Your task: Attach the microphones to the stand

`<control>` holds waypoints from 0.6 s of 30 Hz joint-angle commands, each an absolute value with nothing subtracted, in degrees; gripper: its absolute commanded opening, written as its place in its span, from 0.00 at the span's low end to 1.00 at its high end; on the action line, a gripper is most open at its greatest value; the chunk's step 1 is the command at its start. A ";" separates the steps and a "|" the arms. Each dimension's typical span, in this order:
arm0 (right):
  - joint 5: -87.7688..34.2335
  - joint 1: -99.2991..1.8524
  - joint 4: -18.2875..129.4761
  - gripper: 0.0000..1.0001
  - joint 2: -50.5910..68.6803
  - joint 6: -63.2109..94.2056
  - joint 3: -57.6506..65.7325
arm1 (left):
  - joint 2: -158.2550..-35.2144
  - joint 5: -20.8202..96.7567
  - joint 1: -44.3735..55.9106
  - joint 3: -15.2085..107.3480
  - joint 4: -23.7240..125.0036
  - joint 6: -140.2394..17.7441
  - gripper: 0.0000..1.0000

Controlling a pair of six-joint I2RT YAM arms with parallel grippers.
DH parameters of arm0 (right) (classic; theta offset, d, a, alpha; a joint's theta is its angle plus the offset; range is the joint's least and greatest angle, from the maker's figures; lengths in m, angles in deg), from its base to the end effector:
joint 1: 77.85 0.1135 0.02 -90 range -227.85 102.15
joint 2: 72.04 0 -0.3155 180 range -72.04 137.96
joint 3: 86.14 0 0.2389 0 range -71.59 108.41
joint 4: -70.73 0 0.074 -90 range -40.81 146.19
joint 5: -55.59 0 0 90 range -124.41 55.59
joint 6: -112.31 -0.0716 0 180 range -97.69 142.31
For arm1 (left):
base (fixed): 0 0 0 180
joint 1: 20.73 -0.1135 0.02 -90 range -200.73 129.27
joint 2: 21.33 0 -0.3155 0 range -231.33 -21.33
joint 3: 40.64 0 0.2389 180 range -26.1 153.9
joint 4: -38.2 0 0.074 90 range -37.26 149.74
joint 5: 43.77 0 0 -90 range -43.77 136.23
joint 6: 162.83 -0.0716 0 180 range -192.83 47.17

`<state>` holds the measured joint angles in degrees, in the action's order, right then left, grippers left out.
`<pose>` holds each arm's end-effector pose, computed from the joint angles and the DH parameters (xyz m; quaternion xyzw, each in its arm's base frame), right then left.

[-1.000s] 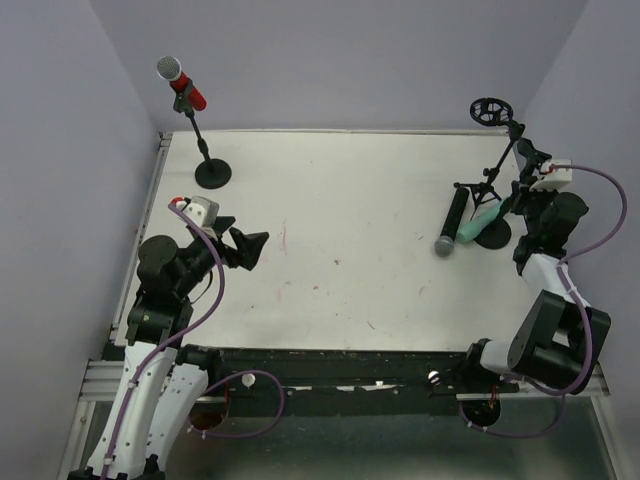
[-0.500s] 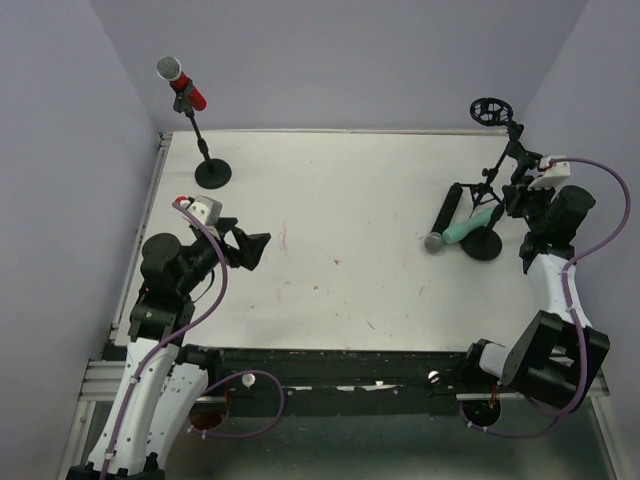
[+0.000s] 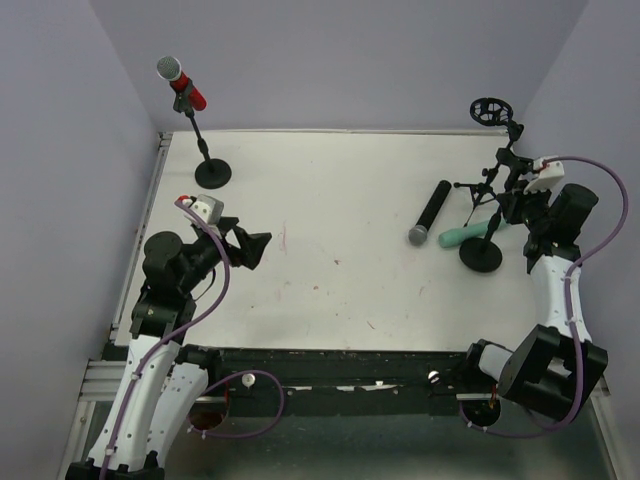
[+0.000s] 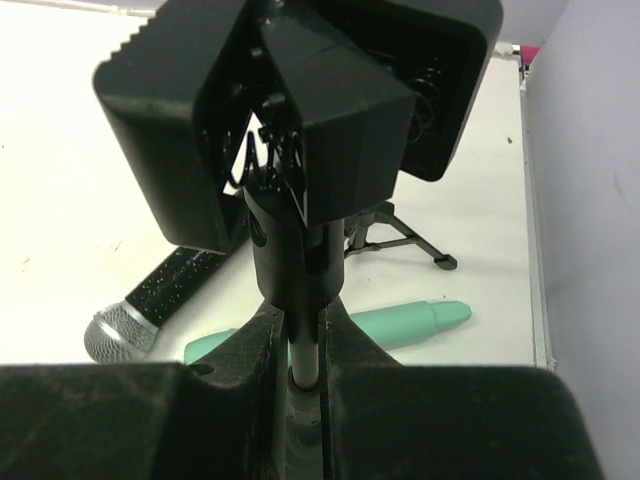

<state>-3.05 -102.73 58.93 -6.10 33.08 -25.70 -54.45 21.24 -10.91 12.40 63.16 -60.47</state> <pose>0.2499 -0.0748 0.3385 -0.0637 0.7892 0.0325 0.6099 0.1118 -0.0501 0.3551 0.1301 0.7231 -0.2834 0.6163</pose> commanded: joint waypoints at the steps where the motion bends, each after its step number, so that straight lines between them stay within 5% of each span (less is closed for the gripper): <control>1: -0.13 -103.07 56.72 0.00 -7.96 34.88 -22.90 | -54.90 19.77 -11.15 11.78 61.97 -61.31 0.98; 18: 5.05 -103.16 46.53 0.00 -10.69 36.55 -21.15 | -54.73 19.34 -11.06 11.52 61.62 -61.31 0.98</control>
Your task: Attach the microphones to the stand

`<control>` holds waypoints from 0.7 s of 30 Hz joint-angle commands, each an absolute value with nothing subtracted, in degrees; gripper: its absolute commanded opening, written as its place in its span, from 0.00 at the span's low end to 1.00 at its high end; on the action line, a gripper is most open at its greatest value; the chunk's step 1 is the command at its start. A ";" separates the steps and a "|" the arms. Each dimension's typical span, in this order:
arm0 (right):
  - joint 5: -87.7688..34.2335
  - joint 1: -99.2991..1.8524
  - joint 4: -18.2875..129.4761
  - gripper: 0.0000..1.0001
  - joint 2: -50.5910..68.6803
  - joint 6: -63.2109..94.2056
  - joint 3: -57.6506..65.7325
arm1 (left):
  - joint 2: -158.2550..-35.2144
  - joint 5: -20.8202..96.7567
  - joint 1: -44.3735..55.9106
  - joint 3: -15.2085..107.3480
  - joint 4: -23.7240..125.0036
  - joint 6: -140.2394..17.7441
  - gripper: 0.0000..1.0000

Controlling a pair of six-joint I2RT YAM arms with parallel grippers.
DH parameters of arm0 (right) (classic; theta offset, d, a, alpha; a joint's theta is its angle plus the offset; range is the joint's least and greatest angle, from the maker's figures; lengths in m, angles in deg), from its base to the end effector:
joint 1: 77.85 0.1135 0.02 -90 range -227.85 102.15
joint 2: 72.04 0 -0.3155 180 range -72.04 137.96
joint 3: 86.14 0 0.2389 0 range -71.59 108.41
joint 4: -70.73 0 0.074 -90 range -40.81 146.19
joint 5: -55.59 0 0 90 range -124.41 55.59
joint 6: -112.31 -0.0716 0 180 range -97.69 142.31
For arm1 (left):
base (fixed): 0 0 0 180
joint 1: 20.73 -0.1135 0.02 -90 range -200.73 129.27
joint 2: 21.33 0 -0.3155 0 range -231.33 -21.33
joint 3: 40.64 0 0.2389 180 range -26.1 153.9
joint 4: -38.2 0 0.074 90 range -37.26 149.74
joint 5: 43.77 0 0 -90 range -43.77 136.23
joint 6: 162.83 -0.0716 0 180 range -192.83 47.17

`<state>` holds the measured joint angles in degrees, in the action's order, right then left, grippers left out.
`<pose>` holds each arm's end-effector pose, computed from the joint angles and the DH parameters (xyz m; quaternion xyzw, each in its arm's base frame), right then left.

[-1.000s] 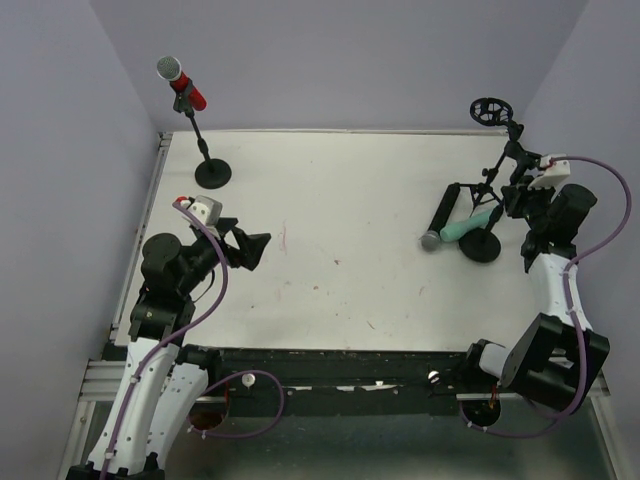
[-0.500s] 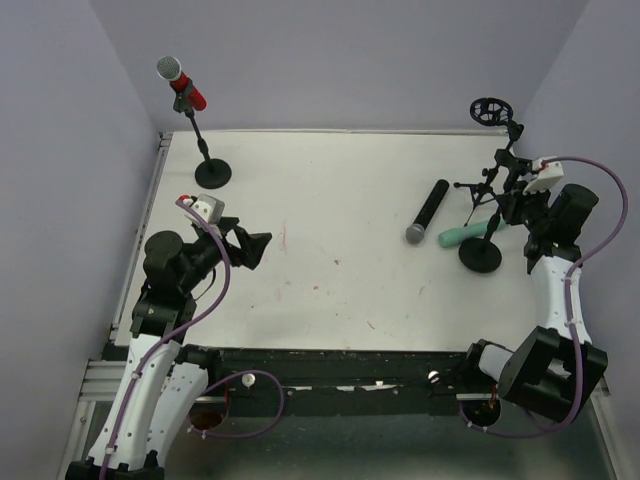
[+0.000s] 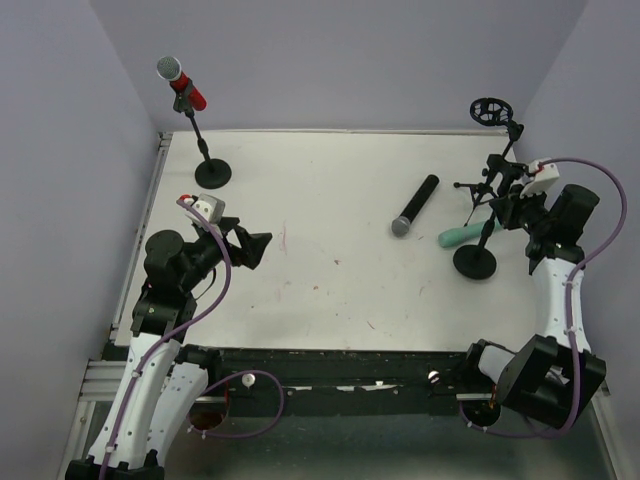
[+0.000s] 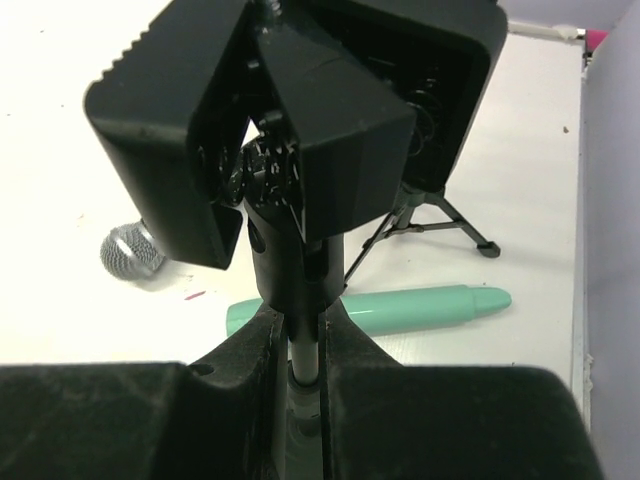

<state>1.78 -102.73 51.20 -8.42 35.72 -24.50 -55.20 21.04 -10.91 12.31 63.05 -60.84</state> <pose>0.2366 -0.0631 0.3396 -0.0954 0.7993 0.0671 0.5895 0.1149 -0.0508 0.3535 0.1325 0.7266 -0.2827 0.6121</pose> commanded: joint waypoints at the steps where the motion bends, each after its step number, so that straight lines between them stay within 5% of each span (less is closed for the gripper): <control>1: 5.40 -103.08 45.22 0.00 -10.78 36.81 -20.53 | -54.55 19.42 -11.15 11.52 61.62 -61.31 0.98; 21: 30.62 -100.28 24.72 0.00 -7.79 41.82 -6.47 | -56.48 14.95 -11.15 11.96 61.36 -59.12 0.98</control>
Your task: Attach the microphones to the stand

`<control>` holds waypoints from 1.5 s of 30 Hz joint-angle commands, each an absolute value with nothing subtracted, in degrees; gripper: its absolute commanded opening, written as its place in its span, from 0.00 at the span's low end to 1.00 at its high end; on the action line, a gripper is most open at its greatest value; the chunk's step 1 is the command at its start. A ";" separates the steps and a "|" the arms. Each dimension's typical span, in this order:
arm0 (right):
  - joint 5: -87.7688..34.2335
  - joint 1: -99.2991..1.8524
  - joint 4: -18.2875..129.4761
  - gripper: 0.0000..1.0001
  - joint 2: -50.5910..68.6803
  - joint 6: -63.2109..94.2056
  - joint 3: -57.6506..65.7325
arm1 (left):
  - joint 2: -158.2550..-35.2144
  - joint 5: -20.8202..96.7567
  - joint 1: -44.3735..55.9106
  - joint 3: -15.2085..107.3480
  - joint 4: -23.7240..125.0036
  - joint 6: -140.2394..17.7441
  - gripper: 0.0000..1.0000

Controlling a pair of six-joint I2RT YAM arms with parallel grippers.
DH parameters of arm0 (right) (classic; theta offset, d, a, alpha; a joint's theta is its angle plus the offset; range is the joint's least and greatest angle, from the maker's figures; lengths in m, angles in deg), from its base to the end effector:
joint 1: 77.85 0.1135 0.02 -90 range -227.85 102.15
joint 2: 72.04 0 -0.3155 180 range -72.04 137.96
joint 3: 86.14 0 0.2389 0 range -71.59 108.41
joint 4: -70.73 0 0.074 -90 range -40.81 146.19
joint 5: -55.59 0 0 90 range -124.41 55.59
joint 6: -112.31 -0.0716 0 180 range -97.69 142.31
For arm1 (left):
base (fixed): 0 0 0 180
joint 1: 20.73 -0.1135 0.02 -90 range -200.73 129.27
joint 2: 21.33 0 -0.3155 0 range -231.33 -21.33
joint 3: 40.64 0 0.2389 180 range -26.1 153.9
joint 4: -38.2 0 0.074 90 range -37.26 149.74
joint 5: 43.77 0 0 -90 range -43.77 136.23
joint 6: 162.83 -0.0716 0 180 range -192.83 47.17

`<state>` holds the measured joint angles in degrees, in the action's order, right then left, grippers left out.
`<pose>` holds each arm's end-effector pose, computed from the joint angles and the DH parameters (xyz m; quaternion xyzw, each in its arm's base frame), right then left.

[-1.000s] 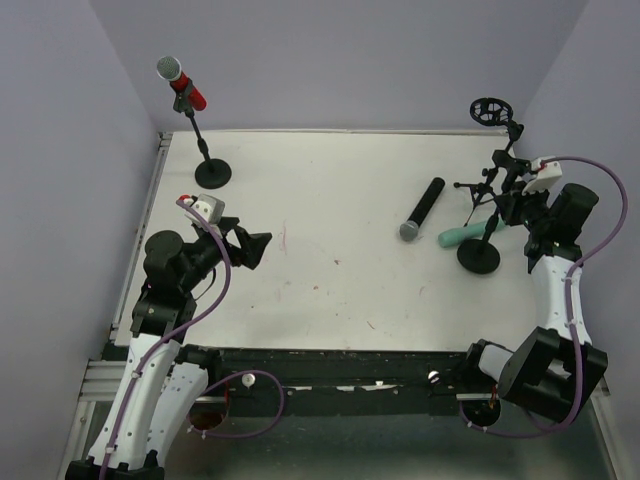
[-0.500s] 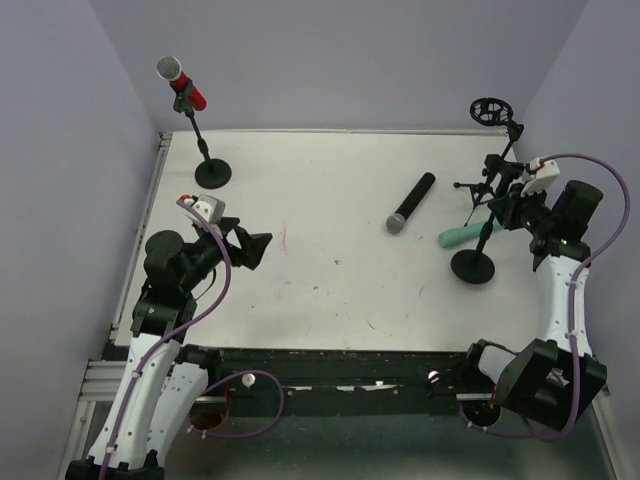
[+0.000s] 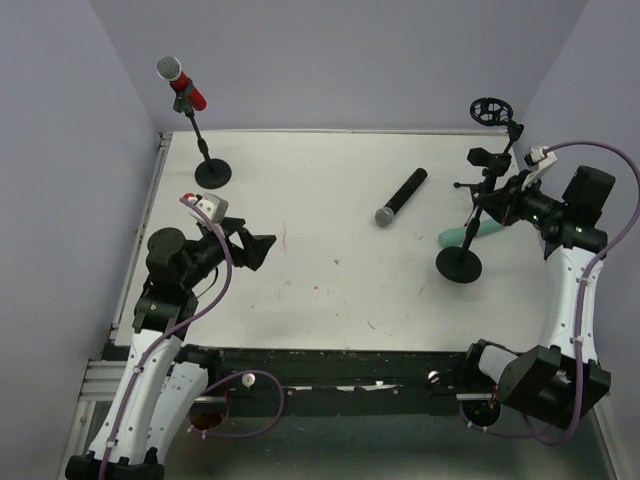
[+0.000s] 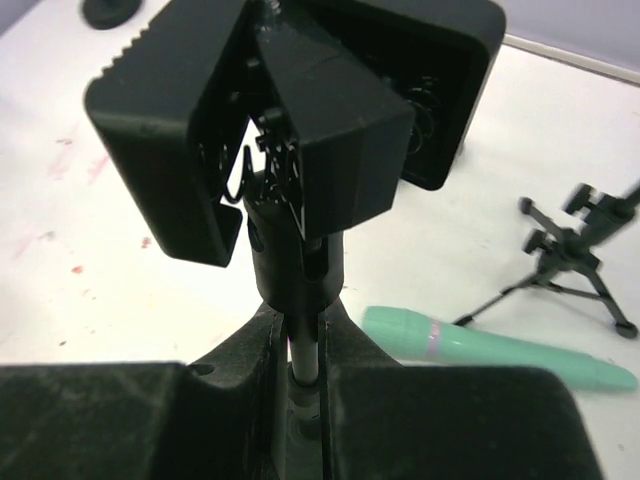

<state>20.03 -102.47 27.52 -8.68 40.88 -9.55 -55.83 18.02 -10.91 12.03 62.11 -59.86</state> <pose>0.2163 -0.0351 0.3924 -0.1878 0.7810 0.2046 0.5593 0.1158 -0.0544 0.3530 0.1436 0.7235 -0.3057 0.6021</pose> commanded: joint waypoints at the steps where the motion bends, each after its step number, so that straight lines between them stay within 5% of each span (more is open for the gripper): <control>1: 31.67 -98.78 24.46 0.00 -7.35 42.43 -5.86 | -56.48 14.33 -11.15 12.04 61.01 -58.86 0.98; 16: 25.71 -56.33 35.88 0.00 7.50 53.60 -2.25 | -53.15 12.30 -11.94 9.24 56.53 -61.49 0.98; 23: 27.37 -55.44 40.02 0.08 4.96 55.44 -9.35 | -53.58 9.59 -11.94 8.09 53.37 -60.70 0.98; 28: 26.94 -55.26 38.53 0.39 1.80 59.93 -15.25 | -54.20 7.82 -11.94 8.00 53.01 -60.35 0.98; 36: 22.80 -60.52 27.03 0.76 -1.54 64.57 -14.38 | -53.06 7.12 -11.94 8.00 53.01 -60.17 0.98; 45: 22.81 -73.80 17.78 0.79 -6.56 71.44 -15.78 | -52.09 5.97 -11.94 8.00 51.69 -59.21 0.98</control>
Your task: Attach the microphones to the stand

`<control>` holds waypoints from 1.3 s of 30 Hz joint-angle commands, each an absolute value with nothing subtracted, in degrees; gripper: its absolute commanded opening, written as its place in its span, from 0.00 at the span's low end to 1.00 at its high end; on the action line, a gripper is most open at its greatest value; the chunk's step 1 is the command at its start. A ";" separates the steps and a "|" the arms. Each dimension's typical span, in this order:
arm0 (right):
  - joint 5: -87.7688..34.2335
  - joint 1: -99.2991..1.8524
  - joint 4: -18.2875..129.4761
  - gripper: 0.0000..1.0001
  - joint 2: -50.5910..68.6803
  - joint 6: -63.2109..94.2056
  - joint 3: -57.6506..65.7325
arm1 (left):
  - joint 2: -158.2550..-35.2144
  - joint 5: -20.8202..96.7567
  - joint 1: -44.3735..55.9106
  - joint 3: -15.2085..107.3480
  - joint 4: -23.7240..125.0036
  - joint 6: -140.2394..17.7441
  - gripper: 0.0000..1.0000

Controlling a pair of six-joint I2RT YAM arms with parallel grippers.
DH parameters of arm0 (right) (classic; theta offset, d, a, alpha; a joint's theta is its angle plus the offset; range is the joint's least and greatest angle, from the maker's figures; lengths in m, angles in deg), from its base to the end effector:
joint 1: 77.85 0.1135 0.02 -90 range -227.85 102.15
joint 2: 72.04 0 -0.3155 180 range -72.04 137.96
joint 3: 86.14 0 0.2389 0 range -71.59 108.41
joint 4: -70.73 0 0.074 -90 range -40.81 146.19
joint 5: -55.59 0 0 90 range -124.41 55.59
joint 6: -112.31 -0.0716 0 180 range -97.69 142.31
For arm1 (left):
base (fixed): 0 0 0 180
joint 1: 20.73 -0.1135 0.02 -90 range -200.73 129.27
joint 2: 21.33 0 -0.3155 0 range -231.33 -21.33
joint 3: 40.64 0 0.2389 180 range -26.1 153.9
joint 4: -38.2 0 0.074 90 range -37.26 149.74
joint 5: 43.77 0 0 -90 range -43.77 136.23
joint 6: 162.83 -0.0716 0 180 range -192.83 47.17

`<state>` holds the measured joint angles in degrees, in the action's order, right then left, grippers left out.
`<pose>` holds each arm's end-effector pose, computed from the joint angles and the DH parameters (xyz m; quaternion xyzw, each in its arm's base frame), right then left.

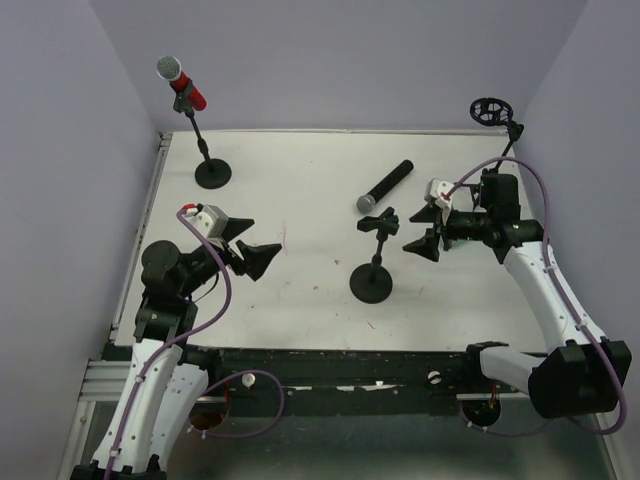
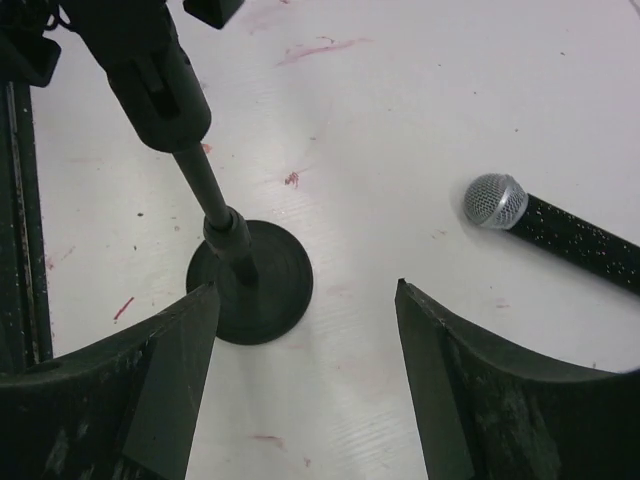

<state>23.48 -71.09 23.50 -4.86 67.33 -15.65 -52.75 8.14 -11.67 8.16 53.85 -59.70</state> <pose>0.2082 0.0858 0.3404 -0.5220 0.6418 0.3085 0.4695 0.1007 -0.0608 0.3533 0.2107 0.6661 -0.3535 0.6220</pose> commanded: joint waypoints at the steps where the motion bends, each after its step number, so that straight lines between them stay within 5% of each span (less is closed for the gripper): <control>1: 22.20 -74.68 18.04 0.79 -6.73 71.27 -16.30 | -52.18 6.15 -11.94 8.09 51.86 -59.12 0.98; 11: 20.79 -81.01 30.86 0.79 -2.87 52.56 -17.36 | -57.62 10.90 -11.94 10.46 58.10 -56.75 0.98; 24: 18.06 -84.27 33.43 0.82 -0.77 47.29 -19.30 | -68.41 11.68 -11.50 13.88 60.47 -53.06 0.98; 39: 12.09 -84.35 33.78 0.82 4.26 34.62 -15.43 | -118.41 21.79 3.87 61.84 86.04 -58.58 0.98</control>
